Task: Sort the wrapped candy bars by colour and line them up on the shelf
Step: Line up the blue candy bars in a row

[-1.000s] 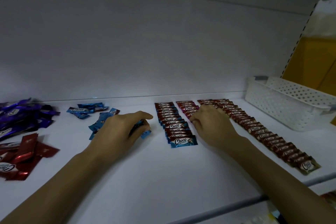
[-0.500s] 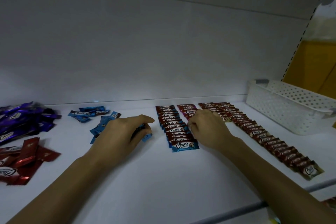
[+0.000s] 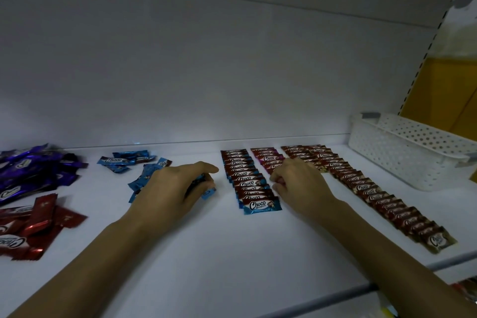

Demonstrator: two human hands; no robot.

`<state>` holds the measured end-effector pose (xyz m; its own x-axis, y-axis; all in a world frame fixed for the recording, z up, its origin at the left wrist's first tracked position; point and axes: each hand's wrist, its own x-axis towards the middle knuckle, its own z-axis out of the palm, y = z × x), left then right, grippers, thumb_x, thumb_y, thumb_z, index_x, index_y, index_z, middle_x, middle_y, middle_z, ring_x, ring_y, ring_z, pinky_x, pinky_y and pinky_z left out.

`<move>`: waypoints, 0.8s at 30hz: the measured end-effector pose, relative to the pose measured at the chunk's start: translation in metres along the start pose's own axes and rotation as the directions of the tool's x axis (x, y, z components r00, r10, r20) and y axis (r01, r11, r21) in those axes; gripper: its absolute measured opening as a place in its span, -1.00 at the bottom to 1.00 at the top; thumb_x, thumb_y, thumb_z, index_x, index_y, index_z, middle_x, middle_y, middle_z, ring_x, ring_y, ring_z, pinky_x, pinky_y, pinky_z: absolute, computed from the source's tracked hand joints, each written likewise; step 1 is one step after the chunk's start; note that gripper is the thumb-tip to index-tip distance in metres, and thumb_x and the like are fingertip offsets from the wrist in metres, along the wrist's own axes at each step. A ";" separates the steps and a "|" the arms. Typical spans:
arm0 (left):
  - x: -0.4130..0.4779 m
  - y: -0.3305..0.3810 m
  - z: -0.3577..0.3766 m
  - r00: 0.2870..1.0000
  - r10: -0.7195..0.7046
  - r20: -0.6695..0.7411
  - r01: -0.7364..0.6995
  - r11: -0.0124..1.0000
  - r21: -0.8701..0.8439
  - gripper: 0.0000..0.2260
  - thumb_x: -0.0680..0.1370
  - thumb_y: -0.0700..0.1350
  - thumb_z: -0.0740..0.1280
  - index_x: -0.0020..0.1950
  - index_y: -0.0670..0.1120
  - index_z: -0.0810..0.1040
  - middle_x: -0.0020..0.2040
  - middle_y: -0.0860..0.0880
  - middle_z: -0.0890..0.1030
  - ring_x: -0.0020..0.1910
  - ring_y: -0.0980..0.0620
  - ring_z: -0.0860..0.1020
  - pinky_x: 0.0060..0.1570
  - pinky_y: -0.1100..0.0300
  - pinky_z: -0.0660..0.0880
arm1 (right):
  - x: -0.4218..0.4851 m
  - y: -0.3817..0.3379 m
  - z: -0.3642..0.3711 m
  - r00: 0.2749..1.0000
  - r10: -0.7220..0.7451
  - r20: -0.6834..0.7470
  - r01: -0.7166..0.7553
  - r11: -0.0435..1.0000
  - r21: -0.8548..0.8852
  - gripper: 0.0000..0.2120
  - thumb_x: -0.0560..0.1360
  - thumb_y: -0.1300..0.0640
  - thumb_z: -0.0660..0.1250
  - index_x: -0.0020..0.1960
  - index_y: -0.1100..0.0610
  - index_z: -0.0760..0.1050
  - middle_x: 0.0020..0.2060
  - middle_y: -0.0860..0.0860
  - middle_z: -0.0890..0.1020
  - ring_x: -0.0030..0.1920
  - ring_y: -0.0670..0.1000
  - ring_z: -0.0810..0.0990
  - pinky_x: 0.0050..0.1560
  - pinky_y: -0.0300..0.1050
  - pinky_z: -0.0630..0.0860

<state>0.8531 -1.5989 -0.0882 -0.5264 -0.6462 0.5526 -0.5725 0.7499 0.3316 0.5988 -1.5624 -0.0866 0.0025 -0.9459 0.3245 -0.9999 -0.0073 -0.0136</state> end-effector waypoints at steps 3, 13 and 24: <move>-0.001 0.001 -0.001 1.000 -0.027 0.002 0.027 0.999 -0.032 -0.74 0.53 -0.12 0.37 0.21 0.01 0.58 -0.10 0.28 0.55 -0.14 0.25 0.55 -0.25 0.64 0.36 | 0.003 0.002 0.002 1.000 -0.009 -0.004 0.009 1.000 0.017 -0.76 0.55 -0.01 0.28 0.13 0.05 0.59 0.09 -0.02 0.58 0.09 -0.03 0.47 0.20 -0.12 0.37; 0.007 0.023 0.003 0.933 -0.355 -0.063 0.238 0.736 -0.634 -0.76 0.39 0.05 0.37 0.04 0.10 0.56 -0.32 0.15 0.64 -0.50 0.18 0.53 -0.53 0.36 0.41 | -0.009 -0.044 -0.023 0.997 -0.063 0.048 0.000 0.613 0.790 -0.82 0.51 -0.08 0.30 0.08 -0.08 0.53 -0.09 -0.11 0.64 -0.08 -0.18 0.61 -0.03 -0.29 0.54; 0.007 0.026 0.003 0.942 -0.269 0.200 0.330 0.648 -0.686 -0.72 0.46 -0.10 0.40 0.14 0.10 0.50 -0.27 0.12 0.66 -0.46 0.21 0.54 -0.50 0.35 0.43 | -0.008 -0.057 -0.019 0.997 0.047 -0.066 0.034 0.504 0.863 -0.83 0.45 0.27 0.41 -0.01 0.07 0.62 -0.18 -0.10 0.65 -0.14 -0.14 0.65 -0.09 -0.23 0.61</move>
<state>0.8324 -1.5839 -0.0780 -0.4680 -0.8386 0.2787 -0.1135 0.3698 0.9222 0.6553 -1.5481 -0.0705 -0.0456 -0.9216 0.3856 -0.4909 -0.3155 -0.8121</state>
